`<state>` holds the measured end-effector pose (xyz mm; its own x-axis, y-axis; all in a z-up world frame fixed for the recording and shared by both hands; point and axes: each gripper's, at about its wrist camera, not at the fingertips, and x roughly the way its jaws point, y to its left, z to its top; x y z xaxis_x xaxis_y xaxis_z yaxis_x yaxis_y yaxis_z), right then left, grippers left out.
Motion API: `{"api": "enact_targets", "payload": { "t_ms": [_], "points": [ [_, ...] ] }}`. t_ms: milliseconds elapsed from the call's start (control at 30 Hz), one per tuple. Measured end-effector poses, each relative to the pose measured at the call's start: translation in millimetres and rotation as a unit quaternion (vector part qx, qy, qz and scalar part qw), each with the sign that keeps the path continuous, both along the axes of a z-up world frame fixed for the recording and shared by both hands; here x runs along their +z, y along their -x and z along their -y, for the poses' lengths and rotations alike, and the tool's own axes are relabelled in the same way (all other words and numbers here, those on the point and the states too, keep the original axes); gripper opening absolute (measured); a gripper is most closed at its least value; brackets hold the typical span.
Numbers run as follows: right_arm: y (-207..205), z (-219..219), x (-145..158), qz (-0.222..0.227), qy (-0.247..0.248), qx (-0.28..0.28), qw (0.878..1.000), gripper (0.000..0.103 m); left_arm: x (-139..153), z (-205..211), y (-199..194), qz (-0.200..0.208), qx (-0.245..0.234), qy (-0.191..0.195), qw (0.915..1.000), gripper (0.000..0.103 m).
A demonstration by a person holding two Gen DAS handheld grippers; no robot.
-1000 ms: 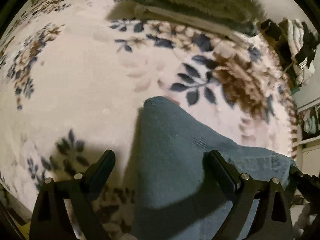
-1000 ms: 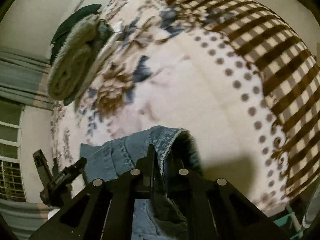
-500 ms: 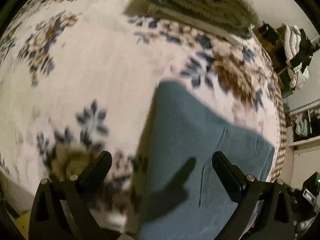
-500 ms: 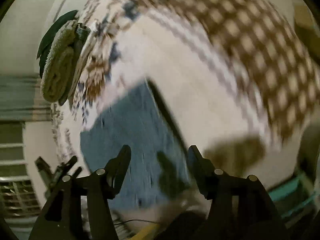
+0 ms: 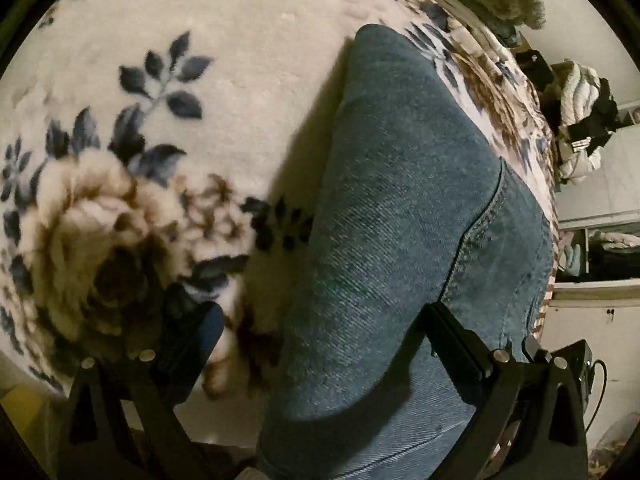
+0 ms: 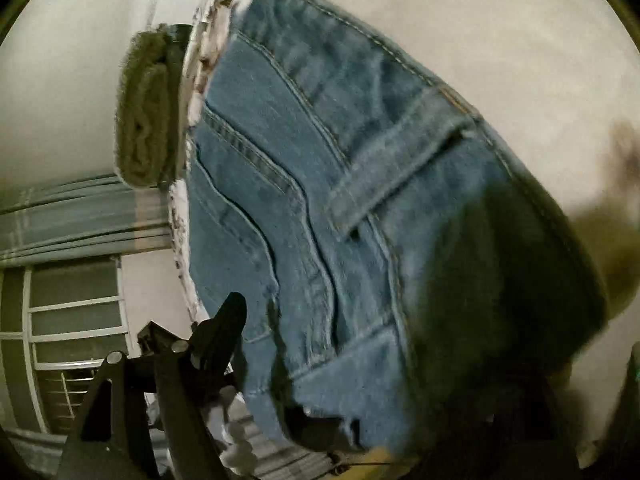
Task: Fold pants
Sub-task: 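Carry the folded jeans with both tools onto the grey towel stack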
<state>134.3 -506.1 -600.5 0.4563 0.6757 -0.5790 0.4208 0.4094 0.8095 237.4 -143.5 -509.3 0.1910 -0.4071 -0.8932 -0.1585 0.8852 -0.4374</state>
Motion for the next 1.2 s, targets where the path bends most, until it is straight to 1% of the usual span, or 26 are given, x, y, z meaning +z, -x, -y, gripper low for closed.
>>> {"api": "enact_targets", "payload": {
  "t_ms": [67,100,133,200,267,300,333,400,467,500,600,633,667,700,733,767,800,867,900,933,967,1000,1033,1100,1133,1200],
  "points": [
    [1,1,-4,-0.001,0.011,0.002,1.0,0.071,-2,-2,0,0.004,-0.004,0.006,1.0,0.103],
    [3,3,-5,-0.002,0.011,-0.003,1.0,0.062,-2,-3,1,0.004,-0.005,0.008,0.9999,0.103],
    [7,4,-4,-0.006,0.013,-0.001,1.0,0.061,-3,-2,-1,0.003,-0.007,0.01,0.9999,0.103],
    [9,5,-3,-0.009,0.008,0.004,1.0,0.061,-3,-3,0,0.005,-0.009,0.011,0.9999,0.103],
    [8,5,-6,-0.008,-0.004,0.001,1.0,0.065,-3,-3,1,0.011,-0.01,0.013,0.9998,0.103],
    [2,3,-8,-0.002,-0.021,0.002,1.0,0.074,-4,-2,-1,0.013,-0.01,0.014,0.9998,0.103],
    [-2,2,-7,0.004,-0.03,0.002,1.0,0.086,-5,0,-2,0.015,-0.009,0.015,0.9997,0.103],
    [-14,-5,-4,0.009,-0.039,0.011,0.999,0.096,-5,-1,-1,0.02,-0.006,0.02,0.9996,0.103],
    [-21,-13,-3,0.016,-0.038,0.018,0.999,0.096,-5,-4,0,0.022,-0.002,0.027,0.9994,0.103],
    [-19,-14,-3,0.021,-0.047,0.017,0.999,0.094,-4,-6,1,0.024,0.002,0.032,0.9992,0.103],
    [-12,-15,2,0.051,-0.099,0.012,0.994,0.082,-2,-12,4,0.028,0.009,0.059,0.9978,0.101],
    [-10,-15,4,0.062,-0.108,0.016,0.992,0.079,-3,-15,4,0.027,0.013,0.067,0.9973,0.101],
    [-10,-16,8,0.069,-0.102,0.026,0.992,0.079,-4,-17,3,0.025,0.016,0.073,0.9969,0.101],
    [-11,-18,10,0.066,-0.079,0.038,0.994,0.078,-5,-18,2,0.023,0.016,0.075,0.9968,0.101],
    [-14,-20,6,0.05,-0.047,0.047,0.997,0.08,-7,-19,2,0.022,0.013,0.075,0.9968,0.101],
    [-15,-21,-5,0.022,-0.025,0.054,0.998,0.08,-7,-17,1,0.024,0.006,0.07,0.9972,0.101],
    [-16,-22,-9,0.021,-0.03,0.052,0.998,0.08,-7,-16,0,0.025,0.002,0.067,0.9974,0.101],
    [-18,-22,-9,0.022,-0.039,0.037,0.998,0.08,-3,-12,0,0.038,-0.009,0.07,0.9967,0.101],
    [-19,-24,-5,0.024,-0.038,0.034,0.998,0.078,1,-8,1,0.052,-0.016,0.081,0.9952,0.079],
    [-19,-24,-2,0.028,-0.028,0.034,0.999,0.061,4,-5,2,0.063,-0.022,0.086,0.994,0.057],
    [-12,-16,-1,0.026,-0.009,0.035,0.999,0.048,9,0,3,0.07,-0.032,0.075,0.9942,0.05],
    [-10,-17,0,0.029,-0.004,0.032,0.999,0.043,14,4,5,0.083,-0.039,0.062,0.9938,0.042],
    [-7,-17,3,0.03,-0.003,0.023,0.999,0.041,21,7,8,0.099,-0.046,0.059,0.9923,0.037],
    [-4,-18,8,0.039,0.001,0.019,0.999,0.038,30,6,11,0.108,-0.044,0.06,0.9914,0.026],
    [-3,-20,14,0.041,0.009,0.016,0.999,0.036,34,4,13,0.11,-0.041,0.063,0.9911,0.022],
    [-2,-25,25,0.044,0.01,0.011,0.999,0.035,46,-1,15,0.115,-0.034,0.07,0.9903,0.022]
  ]
}}
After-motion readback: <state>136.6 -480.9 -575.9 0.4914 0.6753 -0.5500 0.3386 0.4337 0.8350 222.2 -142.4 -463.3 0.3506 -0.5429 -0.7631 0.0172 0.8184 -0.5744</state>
